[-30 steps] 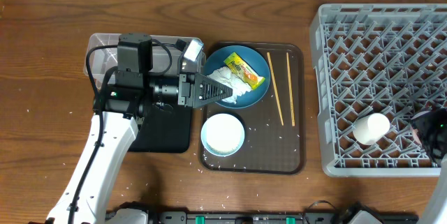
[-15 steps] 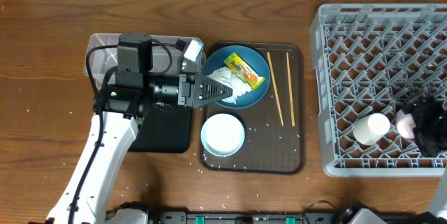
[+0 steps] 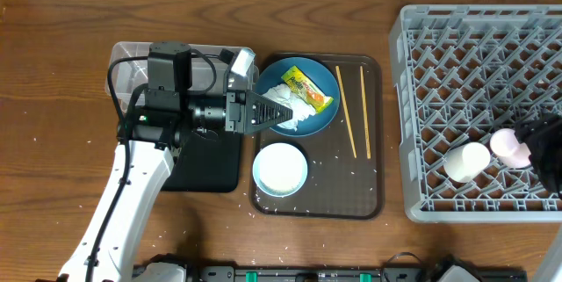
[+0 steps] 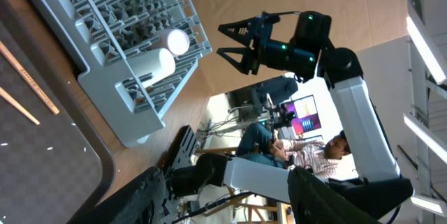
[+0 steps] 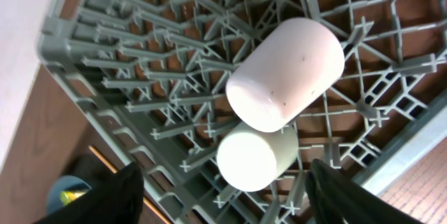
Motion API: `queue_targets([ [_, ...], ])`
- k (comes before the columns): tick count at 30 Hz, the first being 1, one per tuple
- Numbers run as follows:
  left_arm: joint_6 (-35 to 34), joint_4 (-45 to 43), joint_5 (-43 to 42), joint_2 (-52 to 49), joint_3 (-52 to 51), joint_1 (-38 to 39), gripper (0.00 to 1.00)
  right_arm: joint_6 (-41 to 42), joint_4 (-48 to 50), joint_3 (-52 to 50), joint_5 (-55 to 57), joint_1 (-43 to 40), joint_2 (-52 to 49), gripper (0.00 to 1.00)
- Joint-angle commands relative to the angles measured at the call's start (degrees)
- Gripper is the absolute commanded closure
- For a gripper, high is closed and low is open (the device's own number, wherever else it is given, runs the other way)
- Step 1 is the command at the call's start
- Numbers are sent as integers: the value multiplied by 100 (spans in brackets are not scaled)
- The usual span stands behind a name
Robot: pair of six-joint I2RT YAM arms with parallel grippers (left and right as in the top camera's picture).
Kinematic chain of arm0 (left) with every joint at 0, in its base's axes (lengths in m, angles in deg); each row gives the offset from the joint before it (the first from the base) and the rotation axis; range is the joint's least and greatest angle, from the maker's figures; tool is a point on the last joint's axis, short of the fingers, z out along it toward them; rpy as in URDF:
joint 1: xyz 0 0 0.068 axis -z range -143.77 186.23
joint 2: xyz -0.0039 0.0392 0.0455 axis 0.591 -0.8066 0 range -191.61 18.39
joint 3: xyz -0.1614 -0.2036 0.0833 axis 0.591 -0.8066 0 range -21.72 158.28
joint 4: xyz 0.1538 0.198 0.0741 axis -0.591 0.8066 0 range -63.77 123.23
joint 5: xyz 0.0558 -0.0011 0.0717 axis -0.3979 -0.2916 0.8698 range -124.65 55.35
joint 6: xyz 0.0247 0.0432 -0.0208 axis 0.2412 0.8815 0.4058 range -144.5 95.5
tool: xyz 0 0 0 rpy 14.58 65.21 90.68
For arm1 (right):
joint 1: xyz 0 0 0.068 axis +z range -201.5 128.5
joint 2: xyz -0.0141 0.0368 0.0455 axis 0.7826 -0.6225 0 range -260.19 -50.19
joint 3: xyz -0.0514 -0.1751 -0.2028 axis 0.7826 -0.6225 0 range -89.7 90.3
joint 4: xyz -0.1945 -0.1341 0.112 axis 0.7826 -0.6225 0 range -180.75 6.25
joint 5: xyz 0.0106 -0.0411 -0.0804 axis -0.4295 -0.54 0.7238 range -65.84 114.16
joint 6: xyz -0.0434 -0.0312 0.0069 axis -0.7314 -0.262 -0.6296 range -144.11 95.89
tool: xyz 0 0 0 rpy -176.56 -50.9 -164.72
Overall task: Sort waste into correct bins and load items into the dishwasher rack
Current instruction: 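Place the pink cup upside down in the dish rack with right gripper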
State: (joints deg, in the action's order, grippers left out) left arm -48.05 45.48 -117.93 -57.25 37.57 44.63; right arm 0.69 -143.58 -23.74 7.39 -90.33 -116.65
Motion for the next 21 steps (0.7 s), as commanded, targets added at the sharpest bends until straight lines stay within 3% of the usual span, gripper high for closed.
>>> queue_targets([
  [1, 57, -4, 42, 9, 90, 4, 40, -70, -28, 50, -142, 79, -188, 46],
  [5, 57, -4, 46, 9, 90, 4, 40, -55, 103, -48, -2, 407, -483, 81],
  [7, 57, -4, 44, 9, 90, 4, 40, 87, 243, -109, 208, 595, -651, 88],
  [13, 55, 39, 42, 9, 90, 4, 40, 540, 612, -133, 772, 772, -1331, 99],
  [21, 57, 39, 42, 9, 90, 4, 40, 562, 470, -129, 1357, 315, -1484, 99],
])
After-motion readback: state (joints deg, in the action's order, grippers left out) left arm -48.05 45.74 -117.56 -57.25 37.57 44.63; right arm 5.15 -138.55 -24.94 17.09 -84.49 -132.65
